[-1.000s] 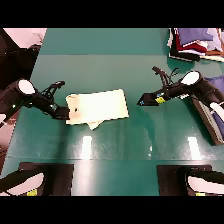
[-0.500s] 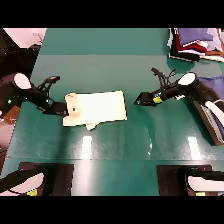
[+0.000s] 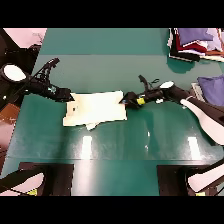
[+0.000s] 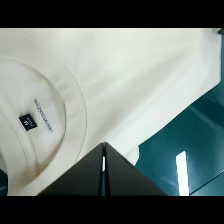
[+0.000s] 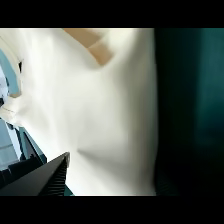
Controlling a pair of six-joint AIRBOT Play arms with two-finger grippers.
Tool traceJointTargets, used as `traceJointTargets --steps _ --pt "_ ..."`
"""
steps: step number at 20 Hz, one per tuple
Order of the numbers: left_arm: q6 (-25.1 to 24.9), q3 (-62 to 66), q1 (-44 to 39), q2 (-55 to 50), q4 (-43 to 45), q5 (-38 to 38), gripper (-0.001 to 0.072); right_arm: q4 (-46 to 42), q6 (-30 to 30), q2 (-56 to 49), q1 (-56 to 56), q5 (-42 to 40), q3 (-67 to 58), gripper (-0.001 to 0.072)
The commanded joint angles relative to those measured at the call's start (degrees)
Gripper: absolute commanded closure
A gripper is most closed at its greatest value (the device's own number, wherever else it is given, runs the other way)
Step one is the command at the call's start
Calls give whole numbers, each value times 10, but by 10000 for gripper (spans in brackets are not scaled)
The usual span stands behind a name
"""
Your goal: Fold the shirts.
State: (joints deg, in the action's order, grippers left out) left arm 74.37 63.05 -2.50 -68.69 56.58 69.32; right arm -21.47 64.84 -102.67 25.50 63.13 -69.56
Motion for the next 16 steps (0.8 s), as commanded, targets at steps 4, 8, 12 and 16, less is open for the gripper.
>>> traceJointTargets --steps 4,8,12,16 --pt "-5 2 0 1 -13 1 681 22 -13 -62 71 -3 -100 353" --pt "-3 2 0 1 -14 7 683 18 -34 -54 63 20 -137 699" --pt "-2 2 0 1 -19 14 683 -76 27 45 -14 42 -139 699" --pt "-2 2 0 1 -56 4 683 -229 110 161 -161 66 -139 700"
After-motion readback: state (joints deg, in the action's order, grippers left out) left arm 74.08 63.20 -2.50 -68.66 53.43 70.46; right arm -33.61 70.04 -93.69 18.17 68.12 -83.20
